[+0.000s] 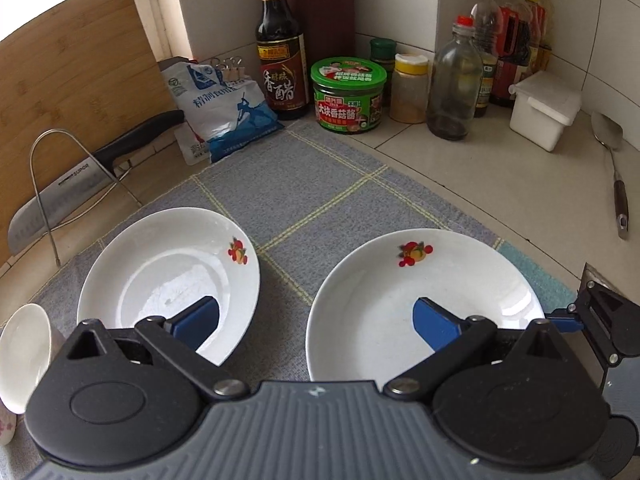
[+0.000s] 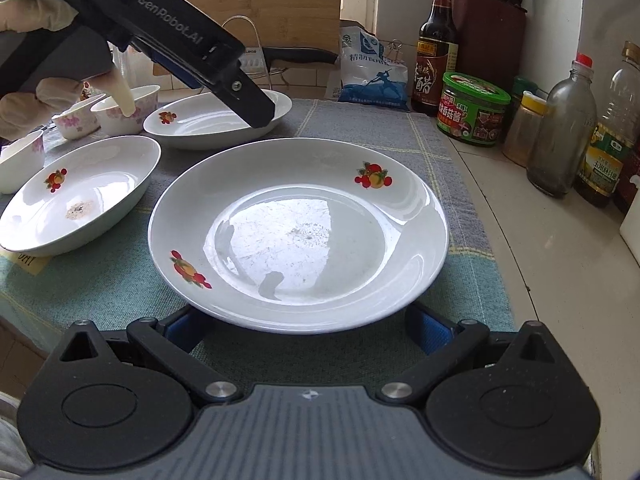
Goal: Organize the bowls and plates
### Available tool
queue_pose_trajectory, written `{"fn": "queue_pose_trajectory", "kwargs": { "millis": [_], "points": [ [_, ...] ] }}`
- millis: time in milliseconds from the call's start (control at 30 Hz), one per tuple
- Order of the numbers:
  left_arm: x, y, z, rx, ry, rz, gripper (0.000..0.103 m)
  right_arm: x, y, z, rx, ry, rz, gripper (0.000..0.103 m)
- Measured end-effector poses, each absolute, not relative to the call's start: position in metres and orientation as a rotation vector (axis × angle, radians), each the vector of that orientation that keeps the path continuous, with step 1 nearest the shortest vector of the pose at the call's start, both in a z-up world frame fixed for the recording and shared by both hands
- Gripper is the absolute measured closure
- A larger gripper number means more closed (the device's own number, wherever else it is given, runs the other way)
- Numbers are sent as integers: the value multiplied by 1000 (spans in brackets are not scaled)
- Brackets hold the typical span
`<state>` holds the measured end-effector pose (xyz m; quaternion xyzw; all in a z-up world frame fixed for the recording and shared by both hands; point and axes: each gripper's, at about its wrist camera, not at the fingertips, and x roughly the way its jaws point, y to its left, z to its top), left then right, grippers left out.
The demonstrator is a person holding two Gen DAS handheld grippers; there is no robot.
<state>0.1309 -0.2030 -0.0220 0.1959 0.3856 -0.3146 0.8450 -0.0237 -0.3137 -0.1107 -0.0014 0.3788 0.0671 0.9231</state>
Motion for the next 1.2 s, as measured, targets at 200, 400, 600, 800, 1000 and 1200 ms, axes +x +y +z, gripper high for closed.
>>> {"fn": "queue_pose_trajectory", "kwargs": {
  "millis": [200, 400, 600, 800, 1000, 1200],
  "points": [
    [141, -231, -39, 506, 843, -738, 1, -25, -316, -113, -14, 737, 165, 0],
    [145, -248, -54, 588, 873, -815, 2, -25, -316, -113, -17, 725, 176, 0],
    [151, -257, -64, 636, 919, -863, 12, -24, -316, -113, -20, 728, 181, 0],
    [158, -257, -71, 659, 953, -890, 22, -22, -315, -113, -26, 733, 195, 0],
    [165, -256, -71, 642, 982, -930, 26, -20, -315, -112, -24, 743, 195, 0],
    [172, -255, -69, 631, 1004, -955, 34, -18, -315, -111, -26, 757, 198, 0]
  ]
}}
